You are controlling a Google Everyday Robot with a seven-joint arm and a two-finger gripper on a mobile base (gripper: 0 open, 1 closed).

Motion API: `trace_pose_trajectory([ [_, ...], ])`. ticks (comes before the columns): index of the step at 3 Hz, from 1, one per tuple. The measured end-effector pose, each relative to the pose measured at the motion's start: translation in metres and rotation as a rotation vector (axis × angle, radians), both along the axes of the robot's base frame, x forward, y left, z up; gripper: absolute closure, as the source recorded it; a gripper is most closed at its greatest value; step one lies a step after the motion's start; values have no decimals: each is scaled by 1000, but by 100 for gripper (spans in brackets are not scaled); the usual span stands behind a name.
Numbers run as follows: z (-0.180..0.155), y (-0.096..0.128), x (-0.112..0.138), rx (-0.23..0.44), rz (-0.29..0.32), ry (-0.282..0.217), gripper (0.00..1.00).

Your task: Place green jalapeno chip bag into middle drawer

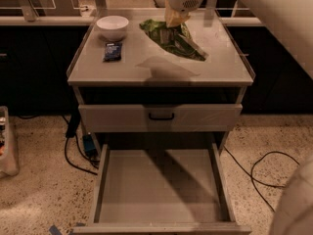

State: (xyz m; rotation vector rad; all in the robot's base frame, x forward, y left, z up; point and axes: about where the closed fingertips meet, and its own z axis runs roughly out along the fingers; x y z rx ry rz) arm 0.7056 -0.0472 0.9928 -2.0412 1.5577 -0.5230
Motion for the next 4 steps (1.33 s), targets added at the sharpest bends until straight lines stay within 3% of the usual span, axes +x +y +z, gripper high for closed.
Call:
trace_pose_trajectory([
  [2, 18, -31, -47, 2, -31, 1, 100],
  [4, -11, -25, -73, 56, 16, 69, 100],
])
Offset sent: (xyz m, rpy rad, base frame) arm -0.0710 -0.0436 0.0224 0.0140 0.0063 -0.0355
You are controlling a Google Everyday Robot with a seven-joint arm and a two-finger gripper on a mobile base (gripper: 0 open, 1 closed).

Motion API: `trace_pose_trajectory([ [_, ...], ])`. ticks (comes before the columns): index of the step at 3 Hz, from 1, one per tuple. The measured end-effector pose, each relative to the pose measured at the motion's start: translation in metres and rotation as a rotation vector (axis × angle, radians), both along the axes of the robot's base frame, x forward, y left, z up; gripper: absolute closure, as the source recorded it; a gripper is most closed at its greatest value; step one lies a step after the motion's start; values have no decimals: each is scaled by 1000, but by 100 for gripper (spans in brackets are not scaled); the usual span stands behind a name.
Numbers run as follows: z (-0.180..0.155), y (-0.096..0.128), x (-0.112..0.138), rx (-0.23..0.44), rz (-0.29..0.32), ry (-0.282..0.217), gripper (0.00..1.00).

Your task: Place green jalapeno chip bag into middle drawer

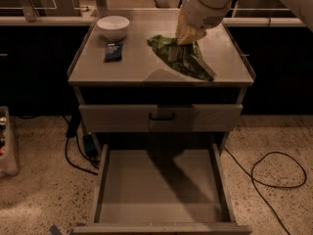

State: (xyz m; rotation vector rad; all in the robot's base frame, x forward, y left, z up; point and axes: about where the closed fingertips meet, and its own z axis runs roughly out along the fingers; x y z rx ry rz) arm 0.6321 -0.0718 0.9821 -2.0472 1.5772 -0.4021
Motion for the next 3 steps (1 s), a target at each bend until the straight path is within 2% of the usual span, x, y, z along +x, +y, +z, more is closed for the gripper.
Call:
trace_pose_trajectory([
  [1, -15, 5, -22, 29, 15, 39, 100],
  [2, -15, 7, -26, 26, 28, 51, 100],
  [3, -17, 6, -50, 24, 27, 86, 100],
])
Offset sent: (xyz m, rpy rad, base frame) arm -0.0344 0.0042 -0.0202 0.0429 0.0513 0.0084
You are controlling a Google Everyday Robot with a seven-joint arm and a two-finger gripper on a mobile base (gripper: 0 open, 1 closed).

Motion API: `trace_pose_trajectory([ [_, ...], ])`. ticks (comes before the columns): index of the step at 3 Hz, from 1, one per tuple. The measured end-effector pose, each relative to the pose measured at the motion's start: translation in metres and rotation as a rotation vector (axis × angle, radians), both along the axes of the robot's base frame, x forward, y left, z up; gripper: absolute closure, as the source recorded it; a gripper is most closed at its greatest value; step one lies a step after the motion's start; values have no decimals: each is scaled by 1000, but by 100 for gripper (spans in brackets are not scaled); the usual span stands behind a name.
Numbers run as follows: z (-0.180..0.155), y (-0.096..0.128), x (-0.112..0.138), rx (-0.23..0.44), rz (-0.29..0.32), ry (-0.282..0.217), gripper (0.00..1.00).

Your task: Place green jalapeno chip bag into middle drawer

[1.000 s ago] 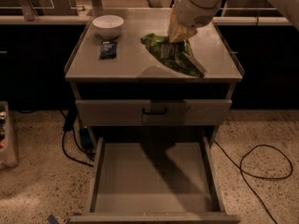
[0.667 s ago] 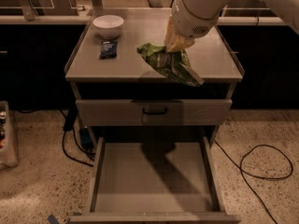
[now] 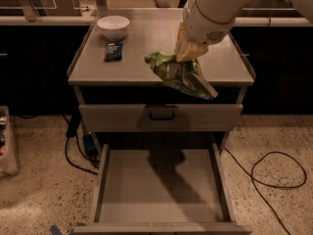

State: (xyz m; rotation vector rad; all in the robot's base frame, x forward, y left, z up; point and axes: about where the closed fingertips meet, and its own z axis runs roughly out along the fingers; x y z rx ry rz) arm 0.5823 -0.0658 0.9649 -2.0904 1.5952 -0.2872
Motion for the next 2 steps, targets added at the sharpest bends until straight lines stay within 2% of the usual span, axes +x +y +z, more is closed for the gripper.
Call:
trace_pose_trajectory([
  [1, 5, 5, -51, -15, -9, 38, 100],
  [2, 6, 10, -54, -16, -4, 35, 100],
])
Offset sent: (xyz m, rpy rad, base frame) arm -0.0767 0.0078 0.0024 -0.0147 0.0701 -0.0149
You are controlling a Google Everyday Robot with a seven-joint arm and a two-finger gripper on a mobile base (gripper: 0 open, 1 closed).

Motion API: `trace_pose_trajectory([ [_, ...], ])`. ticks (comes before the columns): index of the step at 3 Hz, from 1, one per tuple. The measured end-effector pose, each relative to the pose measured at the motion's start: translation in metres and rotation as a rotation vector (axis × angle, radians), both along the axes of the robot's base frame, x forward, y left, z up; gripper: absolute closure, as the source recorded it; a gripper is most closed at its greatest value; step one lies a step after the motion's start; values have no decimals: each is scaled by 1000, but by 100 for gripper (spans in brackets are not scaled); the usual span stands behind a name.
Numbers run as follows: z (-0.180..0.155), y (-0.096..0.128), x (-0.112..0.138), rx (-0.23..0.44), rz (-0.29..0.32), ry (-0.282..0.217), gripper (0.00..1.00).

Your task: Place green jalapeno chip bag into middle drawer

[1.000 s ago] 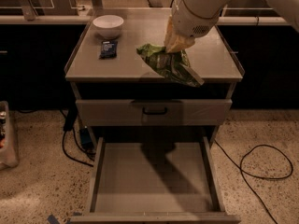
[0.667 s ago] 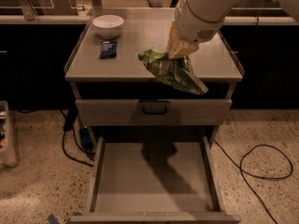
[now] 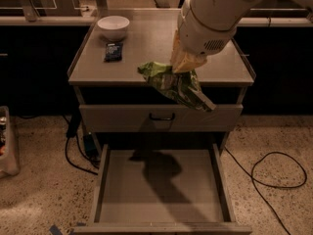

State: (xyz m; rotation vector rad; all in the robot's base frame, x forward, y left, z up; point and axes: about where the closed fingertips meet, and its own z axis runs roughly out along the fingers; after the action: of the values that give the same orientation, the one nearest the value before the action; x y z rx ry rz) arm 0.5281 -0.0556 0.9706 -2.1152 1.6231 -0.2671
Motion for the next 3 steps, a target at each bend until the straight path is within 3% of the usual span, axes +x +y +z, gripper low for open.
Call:
trace_pose_trajectory([
  [1, -20, 0, -13, 20, -13, 20, 100],
  [3, -112, 0, -71, 105, -60, 81, 100],
])
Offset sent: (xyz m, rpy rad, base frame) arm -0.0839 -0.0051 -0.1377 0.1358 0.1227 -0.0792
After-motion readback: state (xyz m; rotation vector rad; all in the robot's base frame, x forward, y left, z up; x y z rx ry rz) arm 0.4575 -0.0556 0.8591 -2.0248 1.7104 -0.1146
